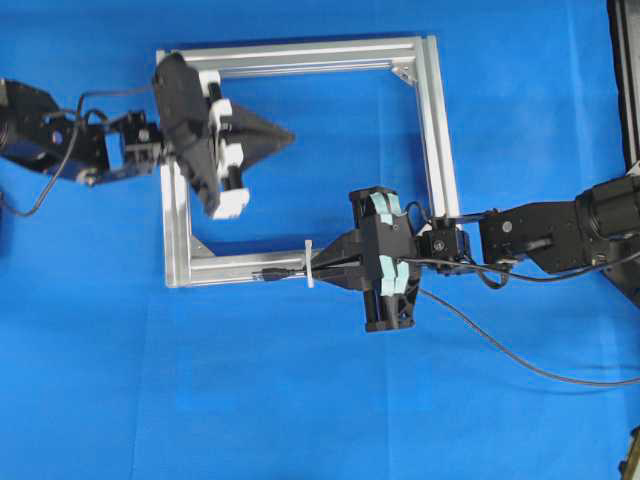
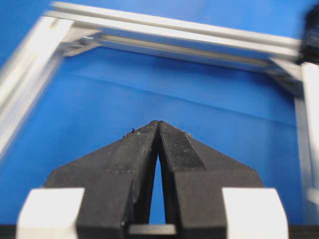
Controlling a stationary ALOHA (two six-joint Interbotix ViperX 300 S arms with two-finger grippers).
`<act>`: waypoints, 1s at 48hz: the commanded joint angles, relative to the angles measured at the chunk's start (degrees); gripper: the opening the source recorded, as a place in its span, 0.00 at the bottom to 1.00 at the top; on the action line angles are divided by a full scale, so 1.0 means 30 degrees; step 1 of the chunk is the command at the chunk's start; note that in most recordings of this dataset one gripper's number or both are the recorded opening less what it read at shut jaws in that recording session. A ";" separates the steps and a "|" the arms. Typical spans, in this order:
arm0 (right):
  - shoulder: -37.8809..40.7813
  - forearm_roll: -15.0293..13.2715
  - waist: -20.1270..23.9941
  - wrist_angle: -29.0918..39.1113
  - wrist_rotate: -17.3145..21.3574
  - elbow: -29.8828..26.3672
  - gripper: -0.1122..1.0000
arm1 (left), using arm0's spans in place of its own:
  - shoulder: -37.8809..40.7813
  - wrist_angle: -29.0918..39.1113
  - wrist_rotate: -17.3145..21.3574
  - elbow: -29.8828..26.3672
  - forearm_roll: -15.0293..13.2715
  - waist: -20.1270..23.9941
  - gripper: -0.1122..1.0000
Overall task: Insert the wire through the string loop located in the center.
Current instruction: 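Move the open left gripper to the plug emerging from the loop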
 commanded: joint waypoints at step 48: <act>-0.0264 -0.0029 0.0088 -0.0088 -0.0029 -0.0234 0.09 | -0.0674 -0.0088 -0.1670 0.0439 -0.0059 -0.5098 0.10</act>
